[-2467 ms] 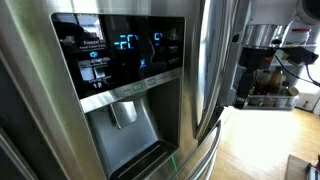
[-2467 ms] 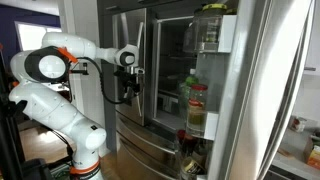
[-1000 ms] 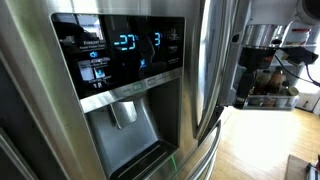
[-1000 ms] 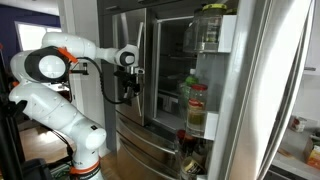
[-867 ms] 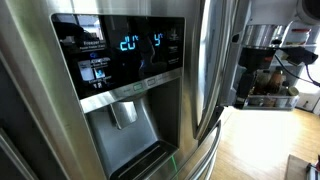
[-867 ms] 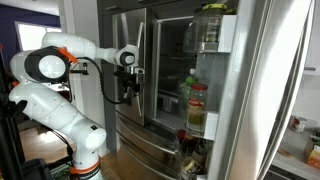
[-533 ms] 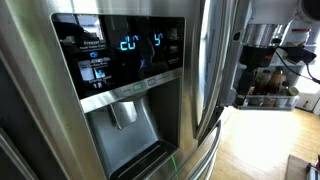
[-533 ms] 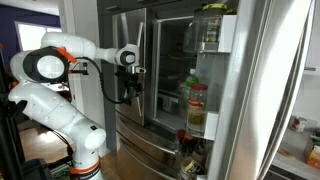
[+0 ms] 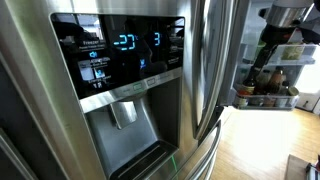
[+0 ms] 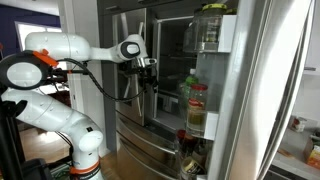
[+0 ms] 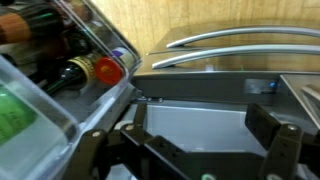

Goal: Move the green bottle to the top compartment of the fridge door

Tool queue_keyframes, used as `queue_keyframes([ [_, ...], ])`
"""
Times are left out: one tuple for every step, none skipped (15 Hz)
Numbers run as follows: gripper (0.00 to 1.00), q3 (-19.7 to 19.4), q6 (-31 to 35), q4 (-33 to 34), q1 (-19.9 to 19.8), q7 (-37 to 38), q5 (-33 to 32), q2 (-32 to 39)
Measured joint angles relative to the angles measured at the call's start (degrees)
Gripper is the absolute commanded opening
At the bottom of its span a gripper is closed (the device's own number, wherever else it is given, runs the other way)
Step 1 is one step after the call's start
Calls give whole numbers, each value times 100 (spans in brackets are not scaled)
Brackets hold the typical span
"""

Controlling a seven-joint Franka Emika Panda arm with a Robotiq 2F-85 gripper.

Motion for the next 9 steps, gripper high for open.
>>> queue_keyframes([
  [100, -27, 0, 32, -116, -25, -306, -81],
  [100, -35, 4, 63, -225, -32, -624, -158],
  [100, -35, 19, 86, -312, -37, -930, -224],
  [100, -35, 75, 95, -376, -43, -1238, -290],
  [100, -35, 184, 89, -422, -45, -1539, -348],
  [100, -38, 323, 75, -455, -45, -1797, -394],
  [100, -42, 484, 45, -482, -43, -2045, -437],
  [100, -54, 643, 3, -505, -12, -2270, -472],
  [100, -74, 843, -63, -536, 41, -2524, -510],
])
